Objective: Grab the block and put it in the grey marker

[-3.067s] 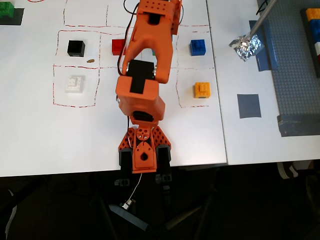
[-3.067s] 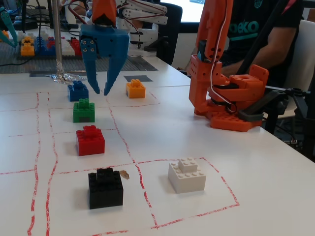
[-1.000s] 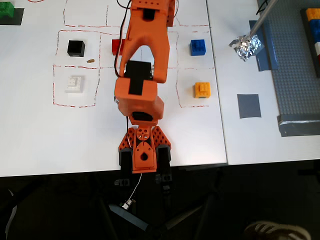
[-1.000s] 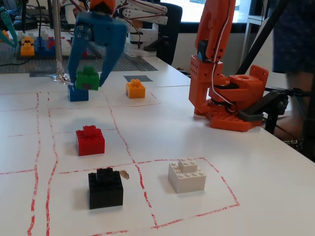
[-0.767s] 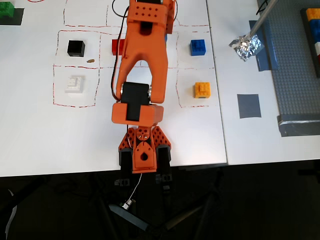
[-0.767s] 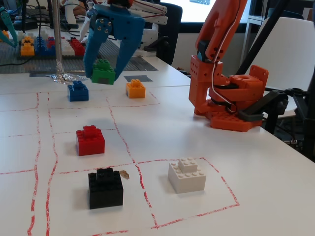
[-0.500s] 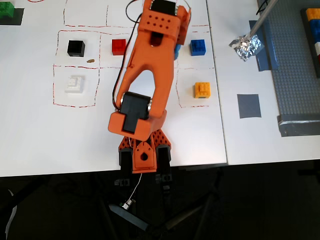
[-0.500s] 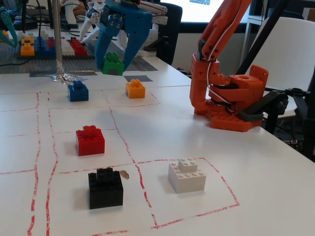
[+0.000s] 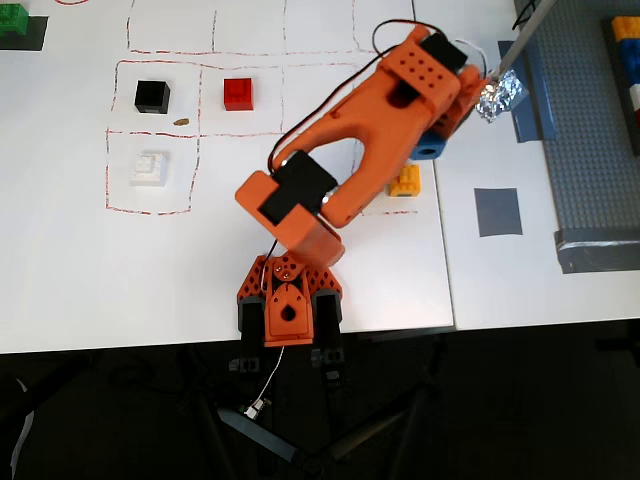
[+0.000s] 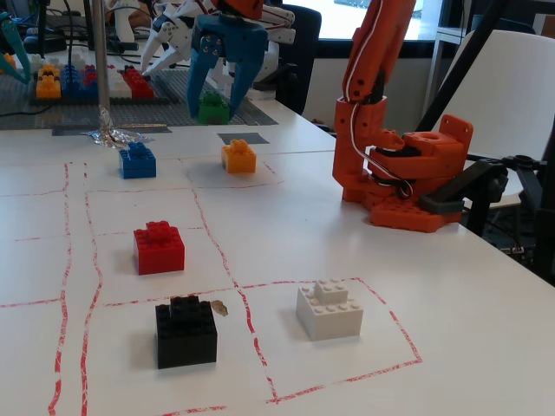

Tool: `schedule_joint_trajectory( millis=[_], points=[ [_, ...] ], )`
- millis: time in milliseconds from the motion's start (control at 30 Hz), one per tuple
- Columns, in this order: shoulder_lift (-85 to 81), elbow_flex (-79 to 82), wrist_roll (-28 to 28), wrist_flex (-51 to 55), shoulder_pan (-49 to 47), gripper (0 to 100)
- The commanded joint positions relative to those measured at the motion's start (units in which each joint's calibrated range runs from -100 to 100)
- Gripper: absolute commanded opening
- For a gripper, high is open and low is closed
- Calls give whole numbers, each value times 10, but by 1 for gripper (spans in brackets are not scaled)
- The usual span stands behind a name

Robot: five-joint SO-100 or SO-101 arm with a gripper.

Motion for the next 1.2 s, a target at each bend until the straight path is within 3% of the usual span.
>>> schedule_joint_trajectory(
  millis=[0, 567, 1167],
  points=[
    [9, -86, 26, -27, 57, 0],
    [150, -166, 128, -179, 251, 0],
    [188, -164, 182, -185, 323, 0]
  ],
)
